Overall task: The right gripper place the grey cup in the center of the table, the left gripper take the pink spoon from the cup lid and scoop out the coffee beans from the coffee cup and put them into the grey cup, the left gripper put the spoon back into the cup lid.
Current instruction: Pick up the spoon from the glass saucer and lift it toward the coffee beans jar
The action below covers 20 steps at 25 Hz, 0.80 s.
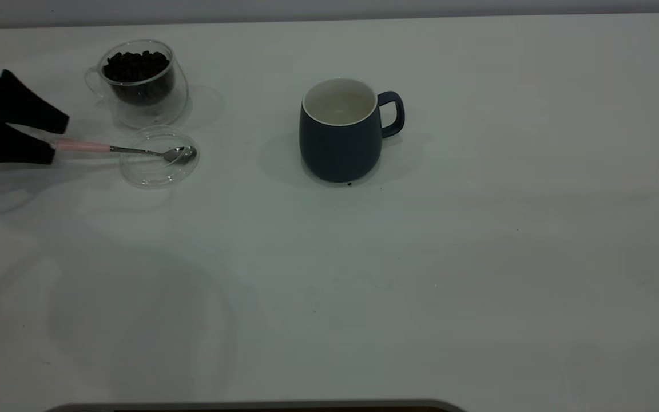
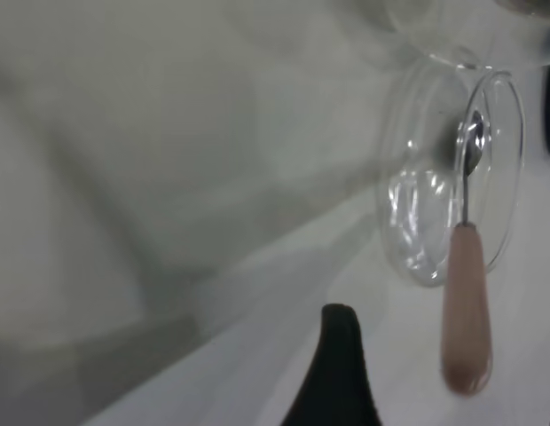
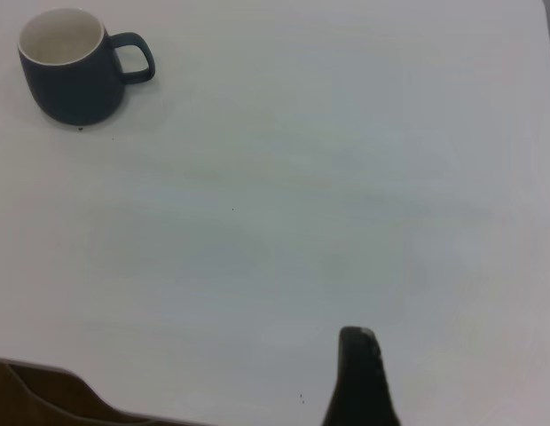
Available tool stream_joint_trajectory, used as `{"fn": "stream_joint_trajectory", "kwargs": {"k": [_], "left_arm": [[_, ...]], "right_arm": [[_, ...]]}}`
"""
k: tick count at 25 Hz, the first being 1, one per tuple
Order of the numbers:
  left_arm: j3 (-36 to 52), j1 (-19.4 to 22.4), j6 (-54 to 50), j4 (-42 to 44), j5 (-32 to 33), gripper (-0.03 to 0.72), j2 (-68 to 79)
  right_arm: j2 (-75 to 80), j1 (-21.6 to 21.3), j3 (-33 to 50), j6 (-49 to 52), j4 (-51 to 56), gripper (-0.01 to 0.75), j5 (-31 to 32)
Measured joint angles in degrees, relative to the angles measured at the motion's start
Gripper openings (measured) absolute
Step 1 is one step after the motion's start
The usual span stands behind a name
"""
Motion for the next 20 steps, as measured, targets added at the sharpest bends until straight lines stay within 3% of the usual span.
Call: {"fn": "stream_joint_trajectory", "kwargs": {"k": [11,14,20], "left_arm": [[-0.17,-3.36,0.59,-1.49,-0.67,0.695,0.77],[-0.17,-3.38,-0.50,-1.61,-0.60,0.634,0.81],[-0.17,-3.38,-1.76,-1.61,-0.13,0.438,0.88]], "right_arm": [[0.00,0.00,0.00,0.00,0.18,0.591,0.00],[0.00,0.00,0.00,0.00,0.18,0.591,0.00],[0.00,0.00,0.00,0.00,0.23,0.591,0.00]]}}
